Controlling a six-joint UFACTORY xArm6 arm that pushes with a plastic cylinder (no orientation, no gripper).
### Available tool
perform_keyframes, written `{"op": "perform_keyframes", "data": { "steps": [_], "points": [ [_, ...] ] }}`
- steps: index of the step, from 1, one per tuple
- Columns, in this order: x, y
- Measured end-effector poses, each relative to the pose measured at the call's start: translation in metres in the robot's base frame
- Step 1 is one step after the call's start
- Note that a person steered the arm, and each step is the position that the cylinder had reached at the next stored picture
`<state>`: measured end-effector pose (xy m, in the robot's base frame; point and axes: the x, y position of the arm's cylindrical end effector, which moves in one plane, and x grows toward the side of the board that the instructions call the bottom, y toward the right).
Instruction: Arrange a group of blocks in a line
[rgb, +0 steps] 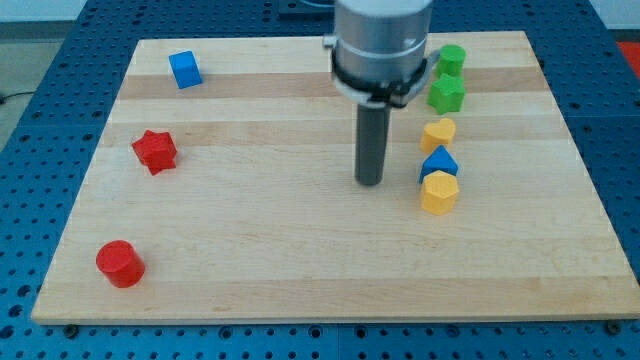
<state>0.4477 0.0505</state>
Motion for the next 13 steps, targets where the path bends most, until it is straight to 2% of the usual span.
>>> {"op": "perform_keyframes", "data": {
  "steps": [2, 5, 6, 8, 10, 11, 12, 13],
  "points": [
    [-0.026, 0.06],
    [-0.03, 0.084],
    [-0.035, 0.056],
    [-0.012, 0.005],
    [0.011, 0.02],
    [0.012, 0.059],
    [0.012, 0.07],
    [0.004, 0.045]
  ]
}}
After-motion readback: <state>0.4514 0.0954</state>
